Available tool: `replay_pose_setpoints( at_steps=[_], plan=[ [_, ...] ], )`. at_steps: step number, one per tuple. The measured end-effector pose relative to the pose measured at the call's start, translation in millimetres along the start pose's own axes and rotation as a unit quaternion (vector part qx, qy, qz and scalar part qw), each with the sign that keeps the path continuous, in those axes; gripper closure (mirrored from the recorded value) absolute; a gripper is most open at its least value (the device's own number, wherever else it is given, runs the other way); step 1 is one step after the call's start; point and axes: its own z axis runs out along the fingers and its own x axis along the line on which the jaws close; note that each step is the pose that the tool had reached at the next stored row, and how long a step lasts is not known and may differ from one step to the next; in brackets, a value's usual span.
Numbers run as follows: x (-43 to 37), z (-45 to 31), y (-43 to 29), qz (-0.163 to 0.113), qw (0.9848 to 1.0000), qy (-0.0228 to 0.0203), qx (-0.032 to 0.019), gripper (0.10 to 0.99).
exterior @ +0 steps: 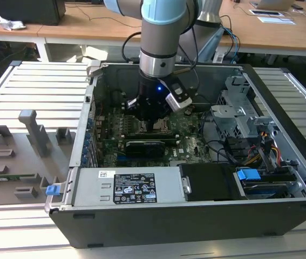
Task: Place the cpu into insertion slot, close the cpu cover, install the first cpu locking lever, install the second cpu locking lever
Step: 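Install the second cpu locking lever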
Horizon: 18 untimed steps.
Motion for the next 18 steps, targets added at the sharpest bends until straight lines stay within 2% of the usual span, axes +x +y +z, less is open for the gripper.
replay_pose_setpoints(
  at_steps=[4, 6, 8, 13, 14, 18],
  plan=[
    [-14.6, -0.4, 7.8, 0.0, 0.9999, 0.0052, 0.0112, 0.98],
    [-15.3, -2.8, 10.6, 0.0, 0.9999, 0.0053, 0.0114, 0.98],
    [-15.2, -16.4, 11.4, 0.0, 0.9999, 0.0052, 0.0113, 0.98],
    [-13.6, -60.5, 9.8, 0.0, 0.9999, 0.0052, 0.0112, 0.98],
    [-13.4, -65.6, 9.6, 0.0, 0.9999, 0.0053, 0.0113, 0.98],
    [-13.5, -66.0, 9.6, 0.0, 0.9999, 0.0052, 0.0112, 0.98]
  ],
)
